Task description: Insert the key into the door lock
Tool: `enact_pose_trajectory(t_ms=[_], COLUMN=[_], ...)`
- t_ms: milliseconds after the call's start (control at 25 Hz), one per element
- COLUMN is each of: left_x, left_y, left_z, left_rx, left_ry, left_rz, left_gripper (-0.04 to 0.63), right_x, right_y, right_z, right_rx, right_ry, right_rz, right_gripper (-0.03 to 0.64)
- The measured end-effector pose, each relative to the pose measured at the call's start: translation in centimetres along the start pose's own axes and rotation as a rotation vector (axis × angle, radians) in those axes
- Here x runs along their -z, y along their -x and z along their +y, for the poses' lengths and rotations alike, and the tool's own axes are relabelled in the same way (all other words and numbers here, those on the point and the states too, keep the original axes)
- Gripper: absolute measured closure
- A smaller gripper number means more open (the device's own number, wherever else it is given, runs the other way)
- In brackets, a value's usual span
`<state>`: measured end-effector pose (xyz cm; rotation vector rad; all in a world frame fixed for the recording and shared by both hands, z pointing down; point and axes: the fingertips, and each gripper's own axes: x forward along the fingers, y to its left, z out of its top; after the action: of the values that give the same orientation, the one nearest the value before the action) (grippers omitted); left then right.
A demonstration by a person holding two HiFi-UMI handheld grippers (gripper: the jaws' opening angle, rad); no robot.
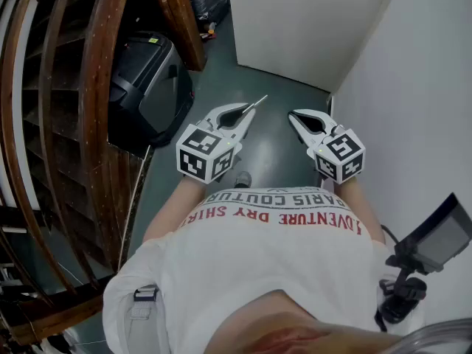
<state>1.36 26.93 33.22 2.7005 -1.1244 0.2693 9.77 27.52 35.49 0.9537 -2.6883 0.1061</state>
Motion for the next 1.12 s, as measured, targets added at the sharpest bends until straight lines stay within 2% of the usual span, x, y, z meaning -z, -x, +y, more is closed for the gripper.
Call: enact_pose_trajectory(t_ms=[760, 1120], left_x=[-0.6, -0.4], left_y=[-1.0, -3.9], left_z=[-1.5, 1.6], left_rx=[0.015, 0.037], left_ry=[0.006, 0.024], left_rz=[0.003, 0.006], left_gripper=[0.572, 0.572], right_x=[-0.7, -0.6], right_y=[1.6, -2.1], right_z=[-0.8, -3.0], right_rx=[0.003, -0.014], right_ry=[0.015, 0.010], right_rz=[-0.018, -0.026], right_gripper=[0.615, 0.615])
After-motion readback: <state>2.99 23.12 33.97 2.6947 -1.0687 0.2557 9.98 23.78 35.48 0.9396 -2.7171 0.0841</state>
